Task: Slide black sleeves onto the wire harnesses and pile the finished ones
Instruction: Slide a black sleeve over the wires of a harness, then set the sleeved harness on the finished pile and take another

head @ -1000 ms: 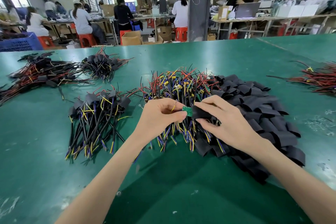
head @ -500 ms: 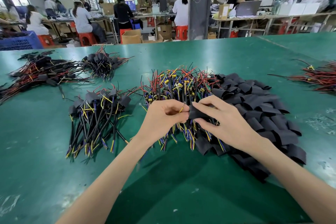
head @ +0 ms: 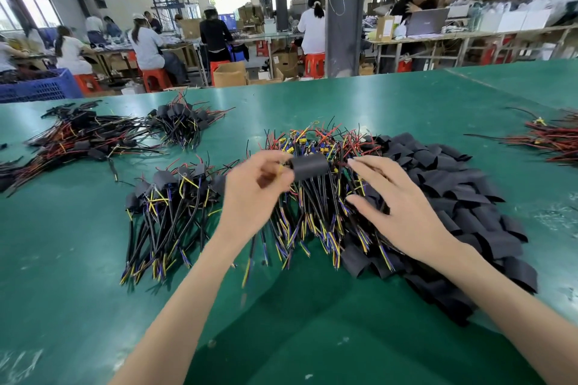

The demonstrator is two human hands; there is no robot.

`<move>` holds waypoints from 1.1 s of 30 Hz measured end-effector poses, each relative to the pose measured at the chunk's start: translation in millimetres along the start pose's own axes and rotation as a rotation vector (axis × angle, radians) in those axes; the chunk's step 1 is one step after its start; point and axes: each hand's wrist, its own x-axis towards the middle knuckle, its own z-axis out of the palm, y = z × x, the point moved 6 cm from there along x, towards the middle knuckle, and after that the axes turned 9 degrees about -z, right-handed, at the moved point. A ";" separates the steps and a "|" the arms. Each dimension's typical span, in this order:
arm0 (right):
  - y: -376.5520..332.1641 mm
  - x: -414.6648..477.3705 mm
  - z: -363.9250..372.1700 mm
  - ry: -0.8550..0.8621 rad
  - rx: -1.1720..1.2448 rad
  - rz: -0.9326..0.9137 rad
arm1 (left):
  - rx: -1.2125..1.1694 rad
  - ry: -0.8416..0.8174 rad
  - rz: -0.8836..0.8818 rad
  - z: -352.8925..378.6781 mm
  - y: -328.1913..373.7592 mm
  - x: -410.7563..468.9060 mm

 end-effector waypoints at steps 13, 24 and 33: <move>47.9 -14.9 -1.6 -0.138 -0.328 0.380 | 0.841 0.434 0.055 -103.5 -52.6 31.8; 58.2 -20.0 -2.6 -0.231 -0.344 0.492 | 1.014 0.440 -0.194 -102.6 -85.1 32.7; 61.5 -25.2 4.8 -0.389 -0.322 0.547 | 0.985 0.429 -0.270 -106.4 -95.7 31.3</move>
